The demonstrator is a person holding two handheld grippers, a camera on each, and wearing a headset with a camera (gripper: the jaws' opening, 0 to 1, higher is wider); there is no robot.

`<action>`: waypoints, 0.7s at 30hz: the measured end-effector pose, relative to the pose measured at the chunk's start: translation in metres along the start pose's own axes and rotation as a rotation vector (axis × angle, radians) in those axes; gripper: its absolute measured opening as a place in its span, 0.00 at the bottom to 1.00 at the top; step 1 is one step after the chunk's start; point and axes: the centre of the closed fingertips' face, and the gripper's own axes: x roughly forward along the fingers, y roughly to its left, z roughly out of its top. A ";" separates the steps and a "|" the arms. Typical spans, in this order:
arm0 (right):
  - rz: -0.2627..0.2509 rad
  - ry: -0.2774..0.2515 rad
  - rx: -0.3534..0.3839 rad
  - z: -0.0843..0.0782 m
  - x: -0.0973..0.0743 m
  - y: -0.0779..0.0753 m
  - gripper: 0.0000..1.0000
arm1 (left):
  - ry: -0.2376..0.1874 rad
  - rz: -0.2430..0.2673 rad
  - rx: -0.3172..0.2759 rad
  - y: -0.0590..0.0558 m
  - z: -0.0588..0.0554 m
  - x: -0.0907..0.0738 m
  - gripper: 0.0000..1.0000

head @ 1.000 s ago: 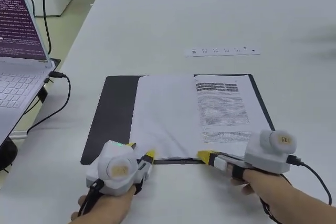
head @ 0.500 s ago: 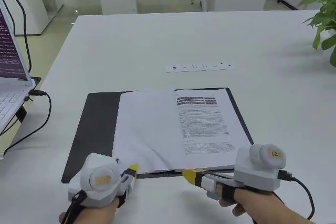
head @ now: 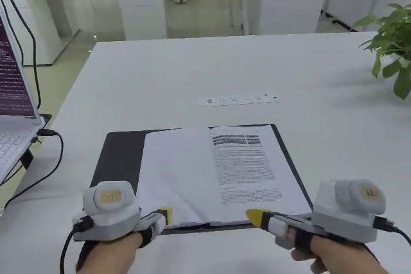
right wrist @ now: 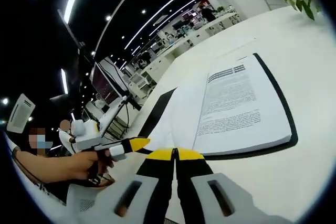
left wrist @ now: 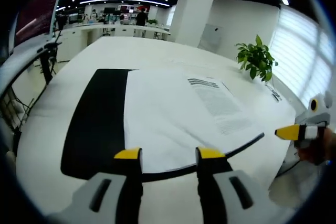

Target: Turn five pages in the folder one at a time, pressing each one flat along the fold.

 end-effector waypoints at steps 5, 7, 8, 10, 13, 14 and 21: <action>-0.054 0.000 -0.057 0.013 -0.017 -0.018 0.00 | 0.019 -0.039 -0.034 -0.013 -0.003 -0.031 0.41; -0.069 -0.002 -0.065 0.019 -0.022 -0.023 0.00 | 0.010 -0.044 -0.033 -0.015 -0.002 -0.042 0.41; -0.080 -0.006 -0.075 0.023 -0.026 -0.026 0.00 | 0.006 -0.050 -0.032 -0.016 -0.001 -0.045 0.42; -0.087 -0.024 -0.104 0.031 -0.032 -0.028 0.02 | -0.009 -0.057 -0.020 -0.019 0.002 -0.055 0.45; -0.101 -0.028 -0.137 0.038 -0.036 -0.032 0.12 | -0.023 -0.069 -0.011 -0.023 0.007 -0.066 0.50; -0.107 -0.028 -0.152 0.039 -0.037 -0.032 0.14 | -0.027 -0.075 -0.017 -0.025 0.009 -0.071 0.51; -0.138 -0.040 -0.259 0.045 -0.044 -0.033 0.44 | -0.073 -0.063 0.051 -0.030 0.017 -0.084 0.71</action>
